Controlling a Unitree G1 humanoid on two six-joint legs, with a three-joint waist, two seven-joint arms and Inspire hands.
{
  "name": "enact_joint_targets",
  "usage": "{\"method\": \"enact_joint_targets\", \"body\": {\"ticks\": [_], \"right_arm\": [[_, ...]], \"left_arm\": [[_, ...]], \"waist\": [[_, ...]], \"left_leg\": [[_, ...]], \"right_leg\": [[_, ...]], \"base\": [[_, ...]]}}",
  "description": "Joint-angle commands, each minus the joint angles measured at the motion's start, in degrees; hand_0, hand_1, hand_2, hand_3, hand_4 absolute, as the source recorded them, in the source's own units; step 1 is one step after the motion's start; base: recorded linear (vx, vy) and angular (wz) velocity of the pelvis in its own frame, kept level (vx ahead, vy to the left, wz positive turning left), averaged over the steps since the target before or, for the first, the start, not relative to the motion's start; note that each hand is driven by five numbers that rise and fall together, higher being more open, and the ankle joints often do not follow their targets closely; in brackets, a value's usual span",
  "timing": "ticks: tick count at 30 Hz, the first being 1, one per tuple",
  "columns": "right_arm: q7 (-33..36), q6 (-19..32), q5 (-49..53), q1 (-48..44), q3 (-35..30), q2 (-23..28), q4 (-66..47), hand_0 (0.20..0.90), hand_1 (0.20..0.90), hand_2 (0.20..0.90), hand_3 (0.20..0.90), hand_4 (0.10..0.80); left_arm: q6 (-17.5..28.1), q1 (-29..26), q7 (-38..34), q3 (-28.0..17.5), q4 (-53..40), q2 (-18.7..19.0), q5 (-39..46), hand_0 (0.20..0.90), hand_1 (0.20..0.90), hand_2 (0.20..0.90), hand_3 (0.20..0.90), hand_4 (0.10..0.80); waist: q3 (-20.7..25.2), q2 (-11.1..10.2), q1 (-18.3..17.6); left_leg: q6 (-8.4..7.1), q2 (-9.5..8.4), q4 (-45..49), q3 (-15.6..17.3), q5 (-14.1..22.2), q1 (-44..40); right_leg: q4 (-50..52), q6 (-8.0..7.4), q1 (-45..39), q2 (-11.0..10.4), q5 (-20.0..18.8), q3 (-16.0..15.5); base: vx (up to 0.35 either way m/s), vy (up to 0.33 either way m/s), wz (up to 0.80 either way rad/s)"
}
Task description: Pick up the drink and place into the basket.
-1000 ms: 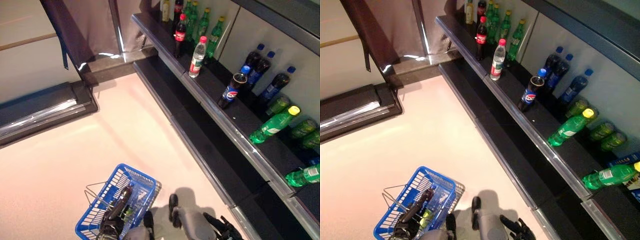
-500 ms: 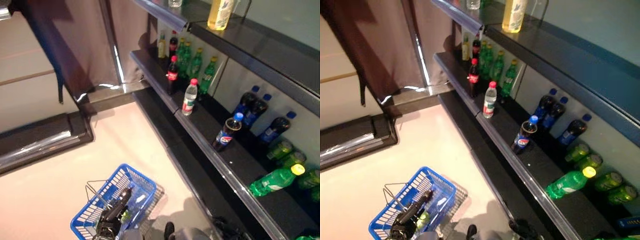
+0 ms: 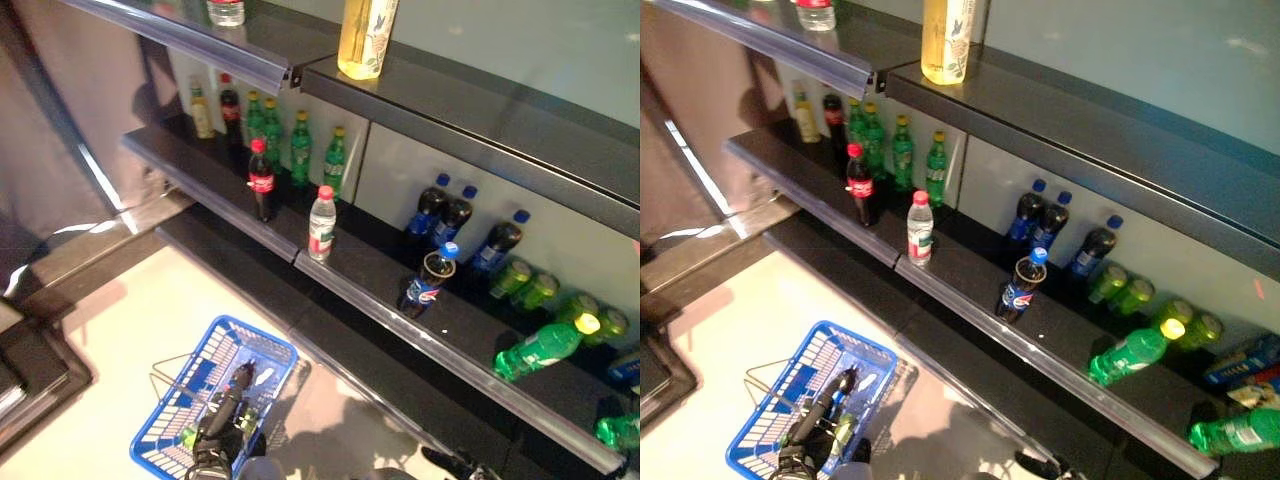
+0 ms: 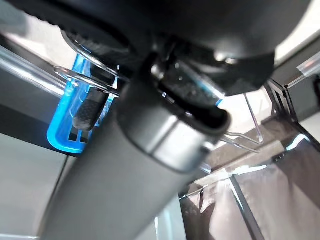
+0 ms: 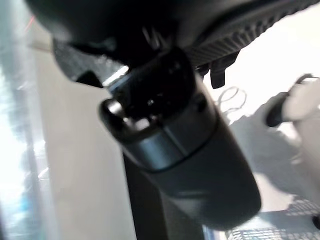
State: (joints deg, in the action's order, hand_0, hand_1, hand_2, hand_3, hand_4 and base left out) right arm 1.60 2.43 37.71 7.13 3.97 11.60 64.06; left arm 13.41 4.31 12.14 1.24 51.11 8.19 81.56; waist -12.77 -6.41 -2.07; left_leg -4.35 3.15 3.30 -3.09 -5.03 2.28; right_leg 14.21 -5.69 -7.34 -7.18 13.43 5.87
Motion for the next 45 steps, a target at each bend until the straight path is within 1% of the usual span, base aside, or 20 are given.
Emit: {"method": "enact_joint_targets", "body": {"ticks": [1, 4, 5, 6, 9, 10, 11, 12, 13, 14, 17, 19, 23, 25, 28, 31, 35, 39, 41, 45], "right_arm": [[-0.01, 4.27, 2.81, 2.29, -3.60, 1.66, -3.44, 0.900, 0.900, 0.900, 0.900, 0.800], [0.07, 4.53, -2.64, 1.89, -1.93, 0.49, -6.37, 0.900, 0.900, 0.900, 0.900, 0.800], [0.07, 4.53, -2.64, 1.89, -1.93, 0.49, -6.37, 0.900, 0.900, 0.900, 0.900, 0.800], [1.20, 3.13, -3.53, 0.89, -0.79, 0.13, -8.76, 0.900, 0.900, 0.900, 0.900, 0.800], [2.37, 2.09, -3.02, 0.01, 0.15, -0.36, -10.10, 0.900, 0.900, 0.900, 0.900, 0.800], [2.46, 2.09, -2.94, -0.05, 0.25, -0.40, -10.09, 0.900, 0.900, 0.900, 0.900, 0.800], [3.02, 2.00, -2.21, -0.28, 0.59, -0.45, -9.71, 0.900, 0.900, 0.900, 0.900, 0.800], [3.02, 2.00, -2.21, -0.28, 0.59, -0.45, -9.71, 0.900, 0.900, 0.900, 0.900, 0.800], [2.57, 2.21, -1.77, -0.30, 0.78, -0.04, -8.75, 0.900, 0.900, 0.900, 0.900, 0.800], [2.15, 2.38, -1.93, -0.49, 0.86, 0.11, -8.14, 0.900, 0.900, 0.900, 0.900, 0.800], [2.25, 2.26, -2.05, -0.93, 1.21, 0.51, -6.65, 0.900, 0.900, 0.900, 0.900, 0.800], [2.26, 1.42, -3.95, -1.54, 1.29, 1.16, -6.50, 0.900, 0.900, 0.900, 0.900, 0.800], [3.01, -0.03, -6.31, -2.14, 2.66, 2.15, -8.27, 0.900, 0.900, 0.900, 0.900, 0.800], [2.27, 0.40, -7.03, -2.54, 3.19, 2.78, -8.34, 0.900, 0.900, 0.900, 0.900, 0.800], [0.34, 2.07, -8.90, -1.80, 4.02, 3.46, -9.13, 0.900, 0.900, 0.900, 0.900, 0.800], [-0.02, 3.29, -9.68, -1.90, 5.17, 3.62, -9.91, 0.900, 0.900, 0.900, 0.900, 0.800], [1.26, 2.21, -11.22, -1.68, 8.09, 3.67, -19.39, 0.900, 0.900, 0.900, 0.900, 0.800], [0.56, 0.75, -17.78, -0.70, 12.10, 4.42, -33.33, 0.900, 0.900, 0.900, 0.900, 0.800], [-1.33, 1.27, -21.38, -1.67, 15.07, 7.77, -41.91, 0.900, 0.900, 0.900, 0.900, 0.800], [-4.54, 1.83, -25.40, -2.45, 15.83, 13.32, -52.52, 0.900, 0.900, 0.900, 0.900, 0.800]], "left_arm": [[6.61, -4.13, 5.17, -1.14, -14.20, 0.34, -2.25, 0.300, 0.300, 0.300, 0.200, 0.100], [9.20, -2.77, 3.50, -3.08, -17.00, 1.53, 0.21, 0.300, 0.300, 0.300, 0.200, 0.100], [9.20, -2.77, 3.50, -3.08, -17.00, 1.53, 0.21, 0.300, 0.300, 0.300, 0.200, 0.100], [9.15, -1.66, 3.53, -5.65, -17.91, 1.94, -1.12, 0.300, 0.300, 0.300, 0.200, 0.100], [8.85, -0.84, 4.00, -7.76, -17.75, 2.65, -1.68, 0.300, 0.300, 0.300, 0.200, 0.100], [8.98, -0.82, 4.06, -7.78, -17.60, 2.71, -1.56, 0.300, 0.300, 0.300, 0.200, 0.100], [9.28, -0.98, 4.58, -7.28, -16.50, 2.85, -1.60, 0.300, 0.300, 0.300, 0.200, 0.100], [9.28, -0.98, 4.58, -7.28, -16.50, 2.85, -1.60, 0.300, 0.300, 0.300, 0.200, 0.100], [9.65, -1.25, 4.60, -6.50, -14.89, 2.57, -2.27, 0.300, 0.300, 0.300, 0.200, 0.100], [9.82, -1.32, 4.59, -6.45, -14.19, 2.20, -2.72, 0.300, 0.300, 0.300, 0.200, 0.100], [9.77, -2.16, 4.97, -5.07, -12.05, 1.05, -2.43, 0.300, 0.300, 0.300, 0.200, 0.100], [9.62, -1.91, 5.40, -5.04, -11.97, -0.54, -1.70, 0.300, 0.300, 0.300, 0.200, 0.100], [8.14, -0.02, 6.74, -3.52, -11.14, -2.17, -2.05, 0.300, 0.300, 0.300, 0.200, 0.100], [7.83, 1.26, 8.26, -2.55, -10.76, -2.26, -2.05, 0.300, 0.300, 0.300, 0.200, 0.100], [7.13, 1.66, 8.58, -1.81, -10.56, -2.13, -2.17, 0.300, 0.300, 0.300, 0.200, 0.100], [6.57, 1.18, 8.85, -2.16, -10.02, -2.40, -3.95, 0.300, 0.300, 0.300, 0.200, 0.100], [5.22, -1.51, 5.48, -1.46, -12.66, 0.23, -5.53, 0.300, 0.300, 0.300, 0.200, 0.100], [6.13, -1.16, 4.00, -2.58, -15.52, 2.08, -4.57, 0.300, 0.300, 0.300, 0.200, 0.100], [6.92, -1.24, 3.88, -2.83, -16.32, 3.32, -3.09, 0.300, 0.300, 0.300, 0.200, 0.100], [7.49, -0.30, 2.88, -2.38, -16.59, 3.49, -1.74, 0.300, 0.300, 0.300, 0.200, 0.100]], "waist": [[0.47, 2.59, 0.20], [0.29, 3.38, 1.55], [0.29, 3.38, 1.55], [0.78, 4.01, 2.77], [1.82, 3.93, 4.21], [1.92, 3.94, 4.23], [2.42, 3.68, 3.95], [2.42, 3.68, 3.95], [3.00, 3.04, 4.08], [3.18, 3.07, 4.29], [3.65, 3.50, 2.90], [3.75, 3.20, 3.31], [2.56, 3.04, 4.19], [2.63, 3.75, 4.56], [2.43, 4.79, 4.78], [2.03, 4.67, 4.99], [1.28, 4.80, 4.47], [1.00, 4.56, 4.83], [0.77, 4.21, 5.65], [0.61, 3.61, 5.78]], "left_leg": [[0.16, 5.71, 8.79, 1.79, 4.21, 2.92], [1.09, 4.67, 6.81, 8.04, 5.46, -0.96], [1.09, 4.67, 6.81, 8.04, 5.46, -0.96], [1.48, 4.98, 5.19, 11.87, 5.83, -2.16], [2.20, 4.21, 4.02, 16.20, 6.55, -2.93], [2.30, 4.09, 3.72, 16.47, 6.53, -3.01], [2.61, 2.95, 2.63, 16.53, 6.45, -3.21], [2.61, 2.95, 2.63, 16.53, 6.45, -3.21], [2.42, 1.17, 2.80, 16.53, 6.39, -3.07], [2.35, 0.83, 3.02, 16.75, 6.36, -3.02], [2.31, 0.08, 3.94, 16.18, 6.28, -2.49], [1.52, 0.17, 8.63, 17.45, 7.46, -0.88], [0.65, -0.37, 19.14, 11.76, 4.72, 5.46], [0.86, 1.72, 7.13, 10.05, 3.30, 3.21], [-1.27, 6.20, -1.35, 9.01, -3.60, 3.03], [-1.49, 6.92, 0.23, 7.61, -4.16, 3.99], [-0.45, 5.64, 4.51, 9.76, 1.37, 3.11], [-0.12, 5.24, 4.18, 11.77, 1.98, 1.48], [-0.79, 6.28, 5.18, 13.22, 1.84, 2.18], [-1.91, 7.71, 5.99, 12.09, 1.07, 3.74]], "right_leg": [[1.07, -1.47, 4.86, -1.60, -8.54, -2.49], [1.69, -3.17, 7.93, -6.19, -13.26, -10.73], [1.69, -3.17, 7.93, -6.19, -13.26, -10.73], [1.87, -2.73, 8.45, -5.67, -11.95, -16.02], [2.07, -1.97, 8.74, -3.86, -11.10, -21.31], [2.11, -1.73, 8.75, -3.34, -10.84, -21.42], [0.38, -0.38, 8.67, -0.26, -10.45, -20.99], [0.38, -0.38, 8.67, -0.26, -10.45, -20.99], [-3.77, 1.14, 7.32, 1.54, -11.21, -22.29], [-4.37, 1.26, 6.85, 1.25, -11.68, -22.92], [-7.43, 2.74, 6.03, 3.26, -11.87, -19.27], [-9.98, 3.21, 4.38, 2.07, -12.72, -20.95], [-11.43, 4.62, 3.35, 3.11, -13.33, -17.58], [-10.44, 4.04, 3.67, 3.75, -12.43, -16.72], [-9.78, 3.76, 2.77, 4.37, -11.18, -15.90], [-8.40, 3.69, 2.59, 3.73, -10.02, -15.68], [-1.18, 2.07, 4.84, -0.69, -8.14, -18.65], [-1.45, -0.30, 4.98, -4.22, -9.64, -20.97], [-2.66, -1.36, 4.59, -6.08, -10.78, -23.02], [-4.57, -0.14, 3.70, -4.02, -10.59, -21.62]], "base": [[0.183, 0.518, 0.15], [0.086, 0.345, -0.08], [0.005, 0.267, -1.02], [0.007, 0.206, -1.16], [-0.011, 0.158, -1.24], [0.013, 0.065, -0.85], [0.015, 0.026, -0.43], [0.046, -0.006, -0.28], [0.035, -0.038, 0.12], [0.037, -0.061, 0.06], [0.009, -0.071, -0.10], [0.002, -0.070, -0.16], [0.044, 0.009, -0.20], [0.156, 0.213, -0.44], [0.155, 0.177, -0.11], [0.122, 0.160, -0.16], [0.092, 0.211, -0.11], [0.004, 0.046, -0.26], [-0.126, -0.070, -0.22], [-0.072, -0.092, -0.13]]}}
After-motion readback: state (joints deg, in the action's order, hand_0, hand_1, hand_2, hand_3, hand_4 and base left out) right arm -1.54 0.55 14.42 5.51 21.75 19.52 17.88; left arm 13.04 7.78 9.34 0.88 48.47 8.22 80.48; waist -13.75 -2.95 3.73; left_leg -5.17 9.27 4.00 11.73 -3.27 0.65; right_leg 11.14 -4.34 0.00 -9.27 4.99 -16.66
